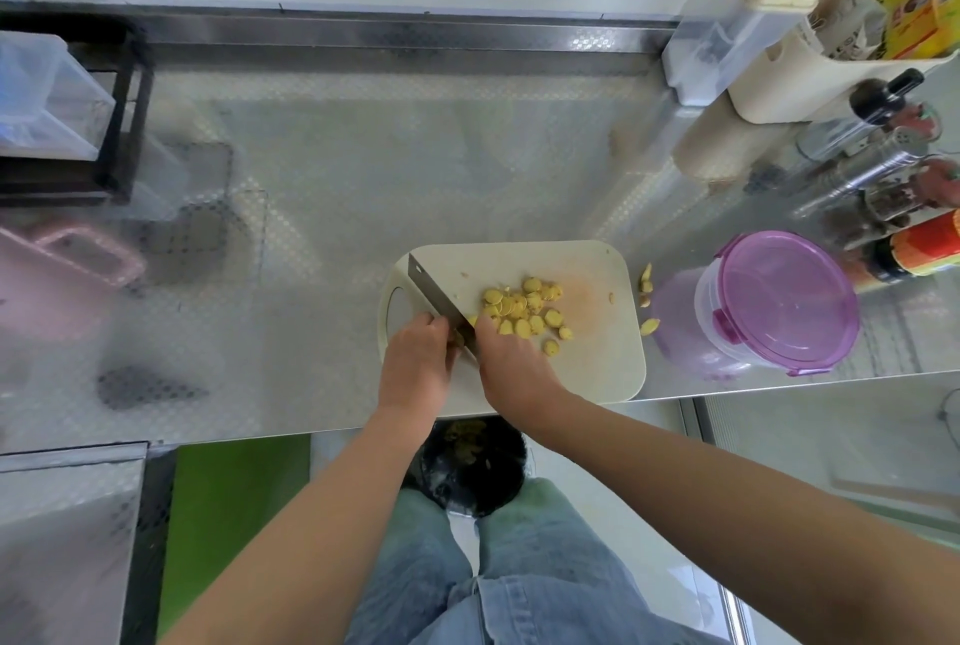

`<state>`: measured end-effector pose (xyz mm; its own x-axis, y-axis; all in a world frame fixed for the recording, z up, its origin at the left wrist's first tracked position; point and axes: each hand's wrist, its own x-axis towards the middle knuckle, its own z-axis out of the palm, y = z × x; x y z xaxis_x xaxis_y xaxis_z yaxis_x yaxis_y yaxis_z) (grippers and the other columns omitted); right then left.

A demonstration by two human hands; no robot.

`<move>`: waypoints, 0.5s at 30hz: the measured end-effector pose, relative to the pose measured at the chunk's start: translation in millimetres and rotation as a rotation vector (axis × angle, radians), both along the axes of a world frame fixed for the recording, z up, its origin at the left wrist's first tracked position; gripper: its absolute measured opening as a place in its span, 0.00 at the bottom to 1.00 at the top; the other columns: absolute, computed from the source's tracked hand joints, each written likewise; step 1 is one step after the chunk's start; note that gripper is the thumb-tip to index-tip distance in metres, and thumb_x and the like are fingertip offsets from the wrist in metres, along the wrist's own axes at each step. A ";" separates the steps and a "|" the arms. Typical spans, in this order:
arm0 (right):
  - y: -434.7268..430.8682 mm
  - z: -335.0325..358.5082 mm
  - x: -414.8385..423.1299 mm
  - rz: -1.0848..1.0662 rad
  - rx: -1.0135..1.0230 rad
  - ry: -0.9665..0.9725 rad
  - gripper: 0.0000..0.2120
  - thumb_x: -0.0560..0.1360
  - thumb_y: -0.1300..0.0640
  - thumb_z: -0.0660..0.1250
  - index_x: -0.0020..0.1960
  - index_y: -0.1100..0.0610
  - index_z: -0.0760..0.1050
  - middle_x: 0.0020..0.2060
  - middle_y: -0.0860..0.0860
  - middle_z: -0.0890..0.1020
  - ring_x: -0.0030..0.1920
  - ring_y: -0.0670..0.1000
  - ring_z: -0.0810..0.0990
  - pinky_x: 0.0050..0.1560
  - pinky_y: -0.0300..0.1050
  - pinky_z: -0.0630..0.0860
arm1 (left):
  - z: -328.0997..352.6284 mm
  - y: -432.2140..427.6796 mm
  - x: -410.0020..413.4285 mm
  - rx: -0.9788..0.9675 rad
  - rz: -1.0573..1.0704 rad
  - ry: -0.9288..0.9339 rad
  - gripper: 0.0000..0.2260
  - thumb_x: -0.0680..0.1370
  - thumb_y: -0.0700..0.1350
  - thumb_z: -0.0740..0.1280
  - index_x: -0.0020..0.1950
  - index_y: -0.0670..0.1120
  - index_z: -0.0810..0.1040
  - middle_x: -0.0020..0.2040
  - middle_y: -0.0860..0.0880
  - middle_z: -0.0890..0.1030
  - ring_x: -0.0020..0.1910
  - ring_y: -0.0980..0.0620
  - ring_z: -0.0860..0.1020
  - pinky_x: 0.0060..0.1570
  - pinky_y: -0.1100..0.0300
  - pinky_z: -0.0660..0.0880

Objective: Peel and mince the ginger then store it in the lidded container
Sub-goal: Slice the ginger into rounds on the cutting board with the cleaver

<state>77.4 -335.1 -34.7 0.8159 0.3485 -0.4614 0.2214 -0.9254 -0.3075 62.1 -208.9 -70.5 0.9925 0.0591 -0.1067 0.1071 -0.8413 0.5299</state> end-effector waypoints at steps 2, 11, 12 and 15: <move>4.3 0.0 1.9 -0.011 0.001 0.002 0.11 0.77 0.69 0.56 0.56 0.59 0.61 0.32 0.49 0.66 0.35 0.56 0.69 0.35 0.49 0.65 | -0.7 -1.3 -2.8 0.008 -0.015 -0.007 0.03 0.72 0.36 0.72 0.40 0.38 0.79 0.38 0.40 0.79 0.34 0.41 0.77 0.33 0.51 0.73; 9.3 -1.6 12.4 -0.041 0.027 0.001 0.10 0.79 0.65 0.57 0.49 0.55 0.56 0.34 0.52 0.70 0.35 0.56 0.72 0.29 0.47 0.64 | -5.8 -0.9 -8.9 -0.046 0.030 -0.039 0.04 0.70 0.35 0.73 0.41 0.40 0.79 0.38 0.43 0.79 0.36 0.43 0.78 0.35 0.49 0.76; 7.3 -1.9 13.0 -0.058 0.031 0.002 0.09 0.80 0.64 0.57 0.50 0.55 0.57 0.33 0.51 0.69 0.35 0.57 0.73 0.28 0.47 0.63 | -5.4 -1.2 -10.0 -0.054 0.040 -0.047 0.04 0.70 0.35 0.73 0.41 0.40 0.80 0.39 0.43 0.79 0.36 0.44 0.78 0.35 0.50 0.76; -0.9 -1.8 15.6 -0.143 0.039 0.008 0.06 0.81 0.60 0.56 0.57 0.58 0.61 0.37 0.53 0.72 0.39 0.59 0.75 0.32 0.48 0.66 | -4.4 0.6 -12.8 -0.087 0.057 -0.065 0.02 0.72 0.36 0.73 0.43 0.40 0.81 0.40 0.44 0.78 0.35 0.45 0.78 0.36 0.50 0.78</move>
<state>92.9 -335.9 -36.6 0.8550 0.2465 -0.4564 0.0855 -0.9348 -0.3447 49.3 -208.3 -74.9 0.9928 0.1087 -0.0497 0.1164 -0.7854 0.6079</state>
